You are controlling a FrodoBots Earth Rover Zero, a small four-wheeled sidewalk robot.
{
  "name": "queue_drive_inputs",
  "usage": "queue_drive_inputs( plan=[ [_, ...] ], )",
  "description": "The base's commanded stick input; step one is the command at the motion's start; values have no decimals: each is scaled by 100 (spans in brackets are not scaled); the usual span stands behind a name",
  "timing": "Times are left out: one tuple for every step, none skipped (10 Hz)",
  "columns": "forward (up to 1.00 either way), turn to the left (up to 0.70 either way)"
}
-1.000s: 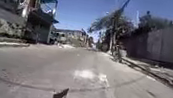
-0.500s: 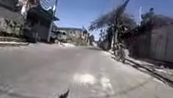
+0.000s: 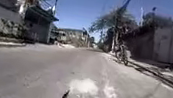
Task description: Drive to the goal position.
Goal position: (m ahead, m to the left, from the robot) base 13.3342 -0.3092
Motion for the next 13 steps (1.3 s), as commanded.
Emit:
queue_drive_inputs(
  plan=[
    [70,0],
    [70,0],
    [70,0],
    [70,0],
    [70,0],
    [70,0],
    [70,0],
    [70,0],
    [70,0],
    [70,0],
    [70,0],
    [70,0],
    [70,0]
  ],
)
